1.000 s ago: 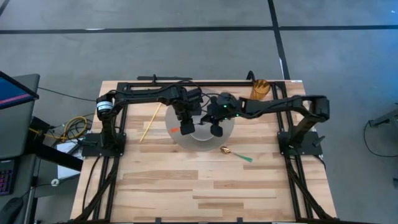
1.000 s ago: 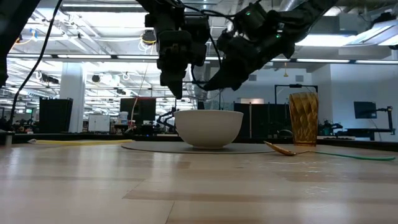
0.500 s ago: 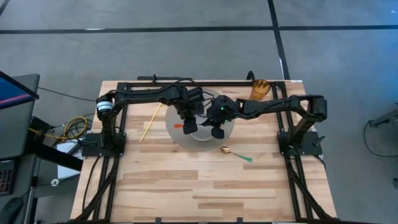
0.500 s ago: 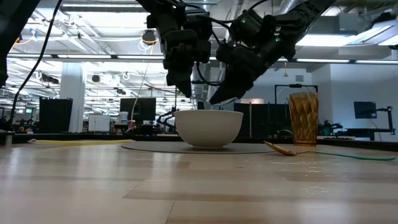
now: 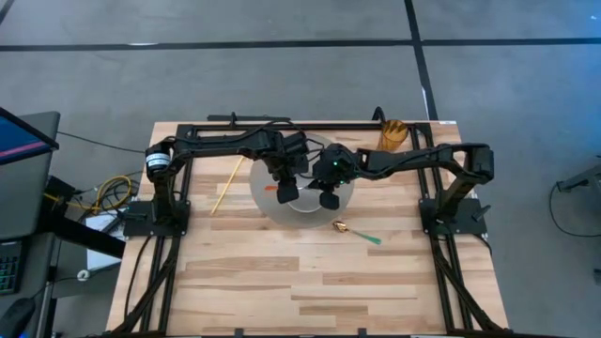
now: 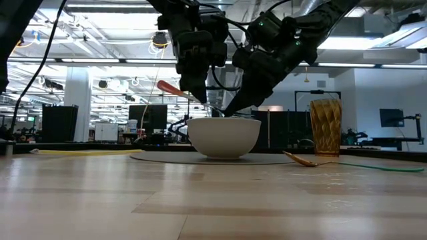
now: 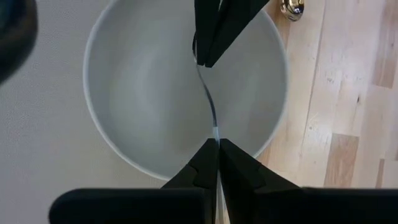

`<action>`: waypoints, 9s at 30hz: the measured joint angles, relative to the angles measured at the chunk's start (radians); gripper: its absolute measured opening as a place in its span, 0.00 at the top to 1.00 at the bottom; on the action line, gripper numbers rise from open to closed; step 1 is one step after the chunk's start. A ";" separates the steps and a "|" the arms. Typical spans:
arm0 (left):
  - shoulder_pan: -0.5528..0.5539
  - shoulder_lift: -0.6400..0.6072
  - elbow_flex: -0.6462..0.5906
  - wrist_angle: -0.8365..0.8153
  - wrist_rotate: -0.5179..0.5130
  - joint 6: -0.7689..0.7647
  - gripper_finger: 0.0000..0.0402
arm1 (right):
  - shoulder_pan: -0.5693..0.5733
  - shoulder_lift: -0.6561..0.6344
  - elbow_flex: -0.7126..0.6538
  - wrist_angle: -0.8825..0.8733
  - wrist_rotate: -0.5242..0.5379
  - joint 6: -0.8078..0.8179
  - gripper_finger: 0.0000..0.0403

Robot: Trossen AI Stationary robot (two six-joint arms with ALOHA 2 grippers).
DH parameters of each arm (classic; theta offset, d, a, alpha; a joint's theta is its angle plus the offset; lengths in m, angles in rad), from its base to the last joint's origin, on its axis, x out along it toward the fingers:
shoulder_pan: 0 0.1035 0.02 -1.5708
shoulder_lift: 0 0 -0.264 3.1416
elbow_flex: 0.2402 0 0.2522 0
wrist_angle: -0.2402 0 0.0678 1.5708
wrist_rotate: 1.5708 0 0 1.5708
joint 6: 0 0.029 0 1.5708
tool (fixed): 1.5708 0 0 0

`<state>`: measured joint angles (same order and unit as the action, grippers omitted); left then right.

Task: Pick & Place Utensil
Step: Put the orange fork into the white bowl, then put the green spoon into the white bowl, then put the yellow cup on the gray placemat to the top right of the white bowl

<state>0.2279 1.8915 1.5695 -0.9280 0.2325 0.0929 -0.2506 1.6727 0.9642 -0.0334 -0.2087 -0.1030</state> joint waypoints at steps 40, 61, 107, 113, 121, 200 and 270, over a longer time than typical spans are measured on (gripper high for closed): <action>0.046 0.000 -0.130 0.141 0.004 -0.059 0.99 | -0.076 -0.443 -0.002 -0.289 0.212 -0.117 1.00; 0.047 0.000 -0.133 0.160 -0.003 -0.071 0.85 | -0.079 -0.441 -0.001 -0.273 0.210 -0.114 1.00; 0.049 -1.133 -0.992 0.983 -0.101 0.087 0.78 | 0.176 -1.015 -0.544 -0.043 0.240 0.242 0.98; 0.049 -1.124 -1.014 0.982 -0.101 0.049 0.78 | 0.205 -0.949 -0.558 -0.047 0.238 0.235 0.85; 0.049 -1.120 -1.027 0.982 -0.101 0.029 0.78 | 0.280 -0.869 -0.504 -0.178 0.235 0.362 0.68; 0.048 -1.118 -1.026 1.023 -0.101 -0.031 0.78 | 0.106 0.061 0.398 -0.791 0.257 -0.155 0.98; 0.047 -1.118 -1.027 1.043 -0.101 -0.072 0.78 | -0.533 -0.255 0.254 -1.064 0.326 0.192 0.82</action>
<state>0.2745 0.7731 0.5426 0.1146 0.1318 0.0212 -0.7832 1.4180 1.2186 -1.0974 0.1170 0.0888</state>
